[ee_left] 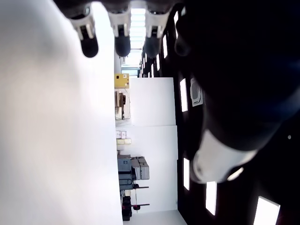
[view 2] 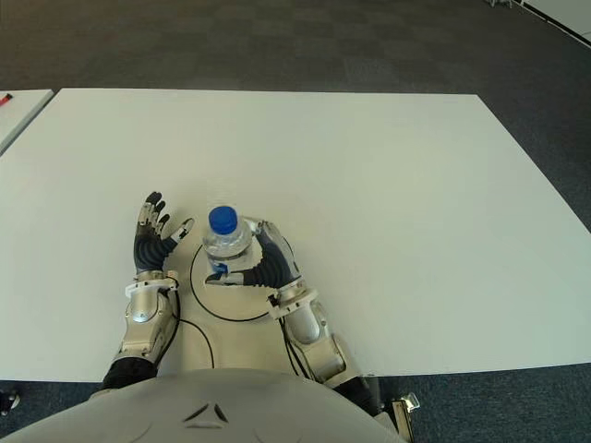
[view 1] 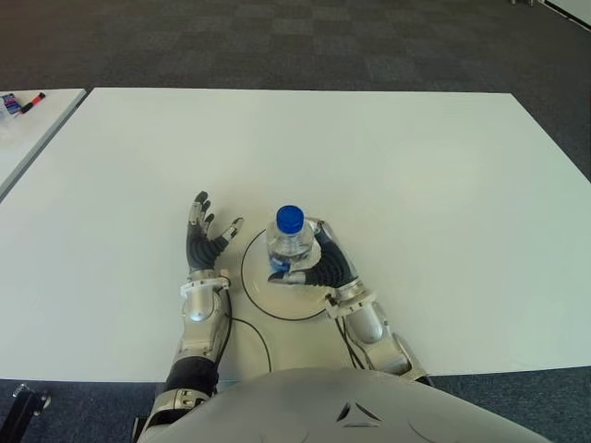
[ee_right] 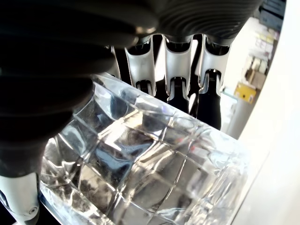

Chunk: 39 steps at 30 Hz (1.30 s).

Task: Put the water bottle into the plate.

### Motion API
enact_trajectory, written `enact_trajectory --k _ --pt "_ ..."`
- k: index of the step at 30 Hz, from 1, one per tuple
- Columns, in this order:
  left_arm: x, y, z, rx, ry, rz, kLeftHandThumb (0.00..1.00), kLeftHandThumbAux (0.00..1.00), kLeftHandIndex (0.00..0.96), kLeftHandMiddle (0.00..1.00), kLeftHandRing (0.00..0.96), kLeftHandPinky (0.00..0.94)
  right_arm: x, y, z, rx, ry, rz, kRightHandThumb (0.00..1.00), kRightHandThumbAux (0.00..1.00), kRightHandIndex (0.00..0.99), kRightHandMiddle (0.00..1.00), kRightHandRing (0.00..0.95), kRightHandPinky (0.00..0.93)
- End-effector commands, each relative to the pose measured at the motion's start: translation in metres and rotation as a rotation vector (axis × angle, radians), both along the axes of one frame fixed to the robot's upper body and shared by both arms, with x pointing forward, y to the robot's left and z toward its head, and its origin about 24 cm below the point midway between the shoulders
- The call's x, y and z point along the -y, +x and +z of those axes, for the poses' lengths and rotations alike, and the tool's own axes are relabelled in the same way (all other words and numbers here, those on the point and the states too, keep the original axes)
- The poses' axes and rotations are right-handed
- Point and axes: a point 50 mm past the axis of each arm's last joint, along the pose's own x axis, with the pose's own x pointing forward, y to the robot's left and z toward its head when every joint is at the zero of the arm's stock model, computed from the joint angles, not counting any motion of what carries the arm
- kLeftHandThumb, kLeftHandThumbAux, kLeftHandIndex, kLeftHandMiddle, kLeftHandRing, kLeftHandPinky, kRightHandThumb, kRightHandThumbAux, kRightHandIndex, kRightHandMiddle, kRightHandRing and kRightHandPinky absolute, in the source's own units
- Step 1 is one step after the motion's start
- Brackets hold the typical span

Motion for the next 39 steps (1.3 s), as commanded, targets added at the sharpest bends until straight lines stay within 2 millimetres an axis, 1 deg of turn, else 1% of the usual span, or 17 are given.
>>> enact_trajectory --k 1,7,15,39 --pt "0.005 -0.015 -0.018 -0.113 0.015 -0.008 0.130 0.820 0.020 0.000 0.000 0.022 -0.004 0.001 0.003 0.002 0.032 0.019 0.854 0.675 0.406 0.535 0.888 0.867" --pt "0.005 -0.017 -0.019 -0.120 0.028 -0.011 0.104 0.835 0.022 0.000 0.000 0.023 -0.011 0.002 0.003 0.001 0.031 0.042 0.856 0.673 0.411 0.538 0.893 0.873" --pt "0.006 -0.017 -0.020 -0.129 0.033 -0.017 0.072 0.857 0.024 0.000 0.000 0.036 -0.015 0.002 -0.002 -0.013 0.040 0.049 0.857 0.672 0.413 0.539 0.896 0.875" --pt "0.007 -0.017 -0.021 -0.132 0.039 -0.020 0.064 0.864 0.023 0.000 0.000 0.028 -0.013 0.005 -0.010 -0.040 0.019 0.049 0.857 0.671 0.418 0.539 0.905 0.875"
